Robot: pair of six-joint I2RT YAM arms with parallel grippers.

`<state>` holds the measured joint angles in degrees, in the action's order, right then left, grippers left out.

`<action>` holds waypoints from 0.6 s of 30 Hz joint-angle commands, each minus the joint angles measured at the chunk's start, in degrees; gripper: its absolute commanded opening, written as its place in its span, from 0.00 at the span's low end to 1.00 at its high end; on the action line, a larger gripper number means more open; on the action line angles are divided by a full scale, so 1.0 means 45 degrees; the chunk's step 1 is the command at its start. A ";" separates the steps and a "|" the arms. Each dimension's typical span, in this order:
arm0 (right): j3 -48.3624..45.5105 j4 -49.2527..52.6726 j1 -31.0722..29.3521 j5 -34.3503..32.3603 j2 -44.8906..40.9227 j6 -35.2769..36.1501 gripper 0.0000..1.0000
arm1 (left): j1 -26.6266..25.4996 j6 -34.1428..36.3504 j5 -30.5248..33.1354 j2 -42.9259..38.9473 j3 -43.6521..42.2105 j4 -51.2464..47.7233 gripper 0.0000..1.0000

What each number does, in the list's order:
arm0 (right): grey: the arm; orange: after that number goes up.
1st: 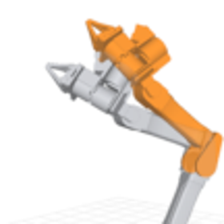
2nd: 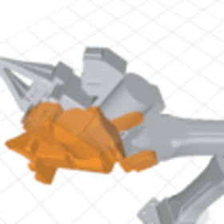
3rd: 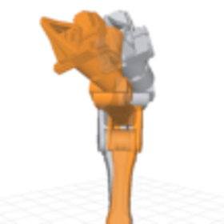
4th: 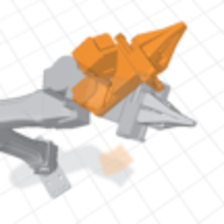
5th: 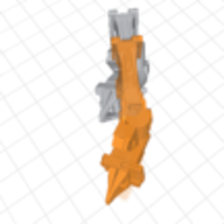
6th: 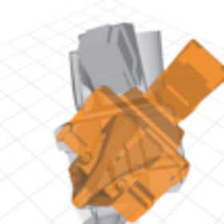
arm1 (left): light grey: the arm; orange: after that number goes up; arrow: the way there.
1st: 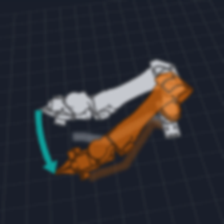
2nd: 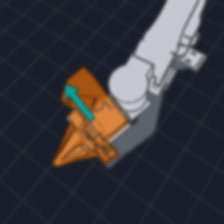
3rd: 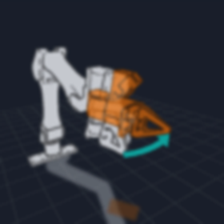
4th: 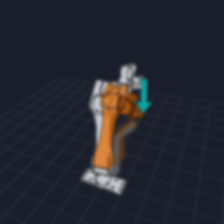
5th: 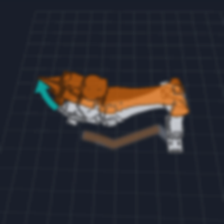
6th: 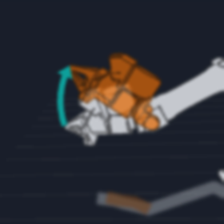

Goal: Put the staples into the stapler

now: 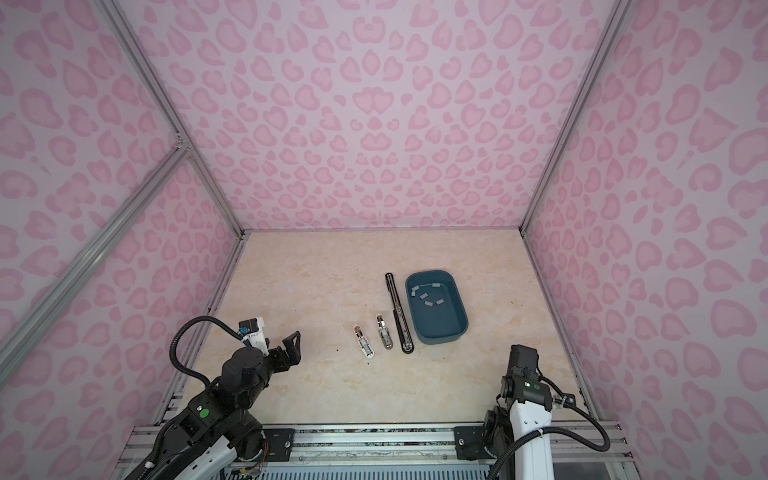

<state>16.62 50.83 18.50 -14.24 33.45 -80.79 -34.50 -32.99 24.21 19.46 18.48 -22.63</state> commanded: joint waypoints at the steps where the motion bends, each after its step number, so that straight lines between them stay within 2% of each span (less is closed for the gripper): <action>1: -0.0251 -0.0270 0.0049 0.0897 0.0100 -0.0207 0.94 | 0.0012 -0.0051 -0.0006 -0.0004 -0.0025 0.0127 0.96; 7: -0.0449 -0.1574 0.0048 0.1753 0.1297 0.0342 0.92 | 0.0009 -0.0056 -0.0008 -0.0025 -0.0025 0.0108 0.96; 11: -0.0269 -0.2213 -0.0323 0.2101 0.1394 0.0648 0.90 | 0.0006 -0.0066 0.0011 -0.0021 -0.0025 0.0108 0.96; 18: 0.0110 -0.3310 -0.3273 0.1423 0.2390 -0.0423 0.90 | 0.0008 -0.0090 0.0050 -0.0019 -0.0028 0.0088 0.96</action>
<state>17.32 36.93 7.01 -12.60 42.44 -78.54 -34.50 -33.01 24.23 19.46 18.46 -22.63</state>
